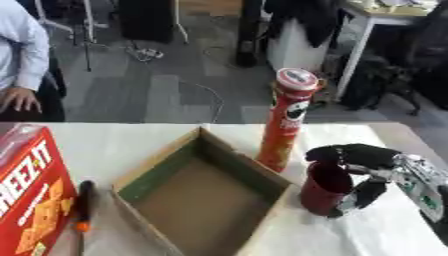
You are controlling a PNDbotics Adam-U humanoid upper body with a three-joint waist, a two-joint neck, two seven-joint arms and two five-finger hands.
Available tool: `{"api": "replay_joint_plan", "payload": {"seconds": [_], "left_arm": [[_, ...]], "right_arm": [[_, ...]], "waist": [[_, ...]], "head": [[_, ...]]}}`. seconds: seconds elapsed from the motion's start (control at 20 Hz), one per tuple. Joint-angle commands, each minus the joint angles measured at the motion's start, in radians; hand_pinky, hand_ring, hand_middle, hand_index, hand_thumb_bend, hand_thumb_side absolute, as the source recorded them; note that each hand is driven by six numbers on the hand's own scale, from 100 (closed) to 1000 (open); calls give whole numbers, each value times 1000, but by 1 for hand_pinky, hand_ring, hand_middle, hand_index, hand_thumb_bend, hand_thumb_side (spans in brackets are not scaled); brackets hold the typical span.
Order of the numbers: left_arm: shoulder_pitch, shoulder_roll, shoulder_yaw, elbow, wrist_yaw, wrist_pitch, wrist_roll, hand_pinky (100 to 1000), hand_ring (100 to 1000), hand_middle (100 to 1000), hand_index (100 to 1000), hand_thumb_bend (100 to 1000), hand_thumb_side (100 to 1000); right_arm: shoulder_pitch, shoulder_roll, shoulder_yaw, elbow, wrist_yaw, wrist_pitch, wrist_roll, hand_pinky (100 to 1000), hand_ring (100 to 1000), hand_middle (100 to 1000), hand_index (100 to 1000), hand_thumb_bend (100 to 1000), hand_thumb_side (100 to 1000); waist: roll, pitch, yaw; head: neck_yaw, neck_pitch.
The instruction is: Pick up objects on the table and place them in the box.
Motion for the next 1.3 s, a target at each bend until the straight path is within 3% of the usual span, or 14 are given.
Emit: {"api": "replay_joint_plan", "payload": {"seconds": [0.05, 0.4, 1.3], "left_arm": [[-17, 13, 8, -15, 1, 2, 1, 972, 897, 788, 760, 100, 997], [-15, 12, 9, -15, -1, 5, 3, 972, 898, 787, 759, 100, 996], [-17, 9, 15, -15, -4, 7, 12, 973, 888, 786, 757, 100, 996]], "right_arm": [[-6, -49, -8, 3, -2, 4, 4, 674, 868, 943, 964, 725, 758], [-6, -49, -6, 4, 17, 11, 1, 638, 828, 922, 920, 671, 685], [-4, -45, -3, 10, 62, 14, 19, 590, 798, 869, 861, 599, 616]], "waist": [[0, -24, -1], [-2, -22, 3], [-7, -18, 8]], "head": [[0, -12], [-3, -14], [-4, -12]]}}
